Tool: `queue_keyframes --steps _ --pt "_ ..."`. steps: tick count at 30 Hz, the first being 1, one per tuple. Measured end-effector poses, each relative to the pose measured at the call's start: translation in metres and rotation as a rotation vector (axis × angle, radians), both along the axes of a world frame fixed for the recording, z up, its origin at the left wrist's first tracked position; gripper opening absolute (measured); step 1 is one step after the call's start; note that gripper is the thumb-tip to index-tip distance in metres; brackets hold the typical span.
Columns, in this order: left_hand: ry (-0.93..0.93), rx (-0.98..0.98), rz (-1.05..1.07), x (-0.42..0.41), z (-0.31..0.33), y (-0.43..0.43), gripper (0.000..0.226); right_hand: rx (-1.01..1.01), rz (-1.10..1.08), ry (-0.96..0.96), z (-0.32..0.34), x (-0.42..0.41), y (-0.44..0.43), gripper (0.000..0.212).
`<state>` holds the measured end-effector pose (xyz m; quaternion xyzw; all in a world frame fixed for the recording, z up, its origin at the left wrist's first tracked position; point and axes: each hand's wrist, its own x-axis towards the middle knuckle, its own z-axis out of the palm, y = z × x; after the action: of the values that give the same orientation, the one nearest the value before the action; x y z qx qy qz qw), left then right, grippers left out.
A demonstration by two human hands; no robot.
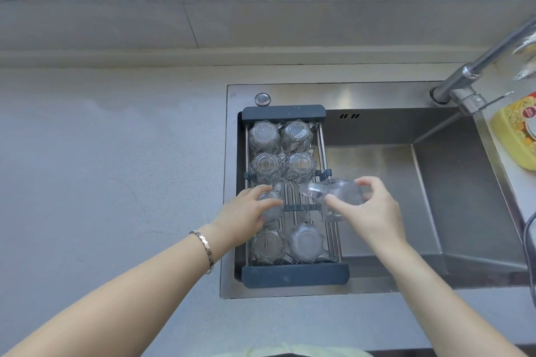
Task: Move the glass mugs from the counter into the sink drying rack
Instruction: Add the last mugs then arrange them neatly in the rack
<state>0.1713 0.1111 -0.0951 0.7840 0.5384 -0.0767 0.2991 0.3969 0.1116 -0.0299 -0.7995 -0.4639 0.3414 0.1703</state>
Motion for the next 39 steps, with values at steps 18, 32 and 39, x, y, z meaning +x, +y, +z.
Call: queue_keyframes --steps 18,32,39 --pt "0.011 -0.002 -0.018 0.0 0.002 0.004 0.051 -0.367 0.104 -0.194 -0.034 -0.047 0.011 0.062" --pt "0.017 -0.003 -0.04 -0.002 0.003 0.004 0.05 -0.084 1.065 -0.433 -0.045 -0.029 0.023 0.06" --pt "0.025 -0.023 -0.029 -0.001 0.003 0.004 0.051 -0.212 1.5 -0.654 -0.04 -0.031 0.036 0.061"
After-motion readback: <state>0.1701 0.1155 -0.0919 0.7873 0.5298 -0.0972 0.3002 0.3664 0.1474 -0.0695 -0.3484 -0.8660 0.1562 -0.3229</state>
